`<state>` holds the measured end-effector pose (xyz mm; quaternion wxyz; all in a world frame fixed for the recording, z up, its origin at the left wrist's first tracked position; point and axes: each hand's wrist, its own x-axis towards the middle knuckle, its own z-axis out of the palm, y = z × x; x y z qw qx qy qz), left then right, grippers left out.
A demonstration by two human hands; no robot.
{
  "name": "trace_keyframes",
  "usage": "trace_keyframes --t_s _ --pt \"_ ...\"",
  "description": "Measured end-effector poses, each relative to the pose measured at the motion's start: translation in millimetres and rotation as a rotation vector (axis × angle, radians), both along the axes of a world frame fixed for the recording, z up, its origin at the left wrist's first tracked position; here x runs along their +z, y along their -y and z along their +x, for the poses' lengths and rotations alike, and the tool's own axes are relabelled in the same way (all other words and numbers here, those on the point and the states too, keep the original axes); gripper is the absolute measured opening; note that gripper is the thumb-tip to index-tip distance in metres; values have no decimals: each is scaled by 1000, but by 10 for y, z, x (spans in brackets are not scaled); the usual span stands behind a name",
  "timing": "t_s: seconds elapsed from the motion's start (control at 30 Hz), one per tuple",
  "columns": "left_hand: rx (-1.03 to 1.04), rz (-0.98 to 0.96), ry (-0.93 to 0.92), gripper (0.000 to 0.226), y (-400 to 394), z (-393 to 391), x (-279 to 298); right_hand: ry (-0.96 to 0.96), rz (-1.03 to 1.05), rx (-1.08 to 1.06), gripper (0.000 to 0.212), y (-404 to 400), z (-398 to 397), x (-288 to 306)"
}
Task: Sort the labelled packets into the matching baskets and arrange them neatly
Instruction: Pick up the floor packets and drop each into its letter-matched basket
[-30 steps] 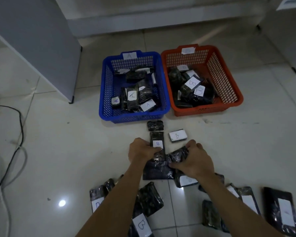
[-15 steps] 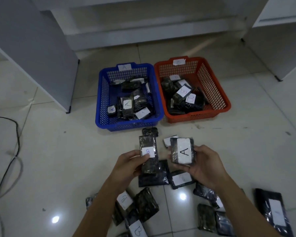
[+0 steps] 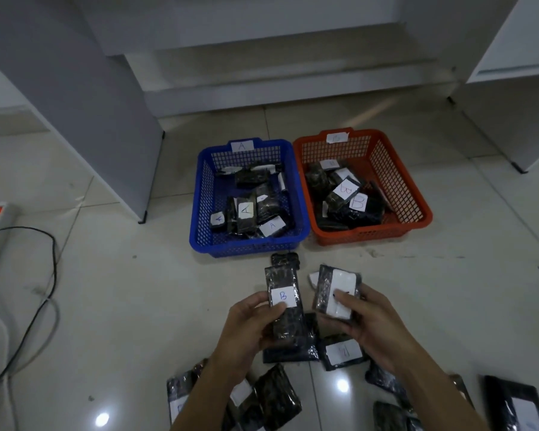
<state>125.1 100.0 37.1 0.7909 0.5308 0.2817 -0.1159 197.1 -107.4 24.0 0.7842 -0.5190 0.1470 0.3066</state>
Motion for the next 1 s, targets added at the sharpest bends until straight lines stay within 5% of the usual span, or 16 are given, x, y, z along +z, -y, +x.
trace_keyframes --t_s 0.37,0.53,0.73,1.0 --pt "-15 104 106 25 228 887 144 -2 -139 -132 23 103 16 -83" --pt "-135 467 109 25 571 2047 208 -67 -146 -179 20 341 50 -96" --pt "-277 590 63 29 1114 2938 89 -134 -136 -264 19 608 197 -134" --pt "-186 953 93 21 1216 2670 -144 -70 -214 -244 16 754 378 -137"
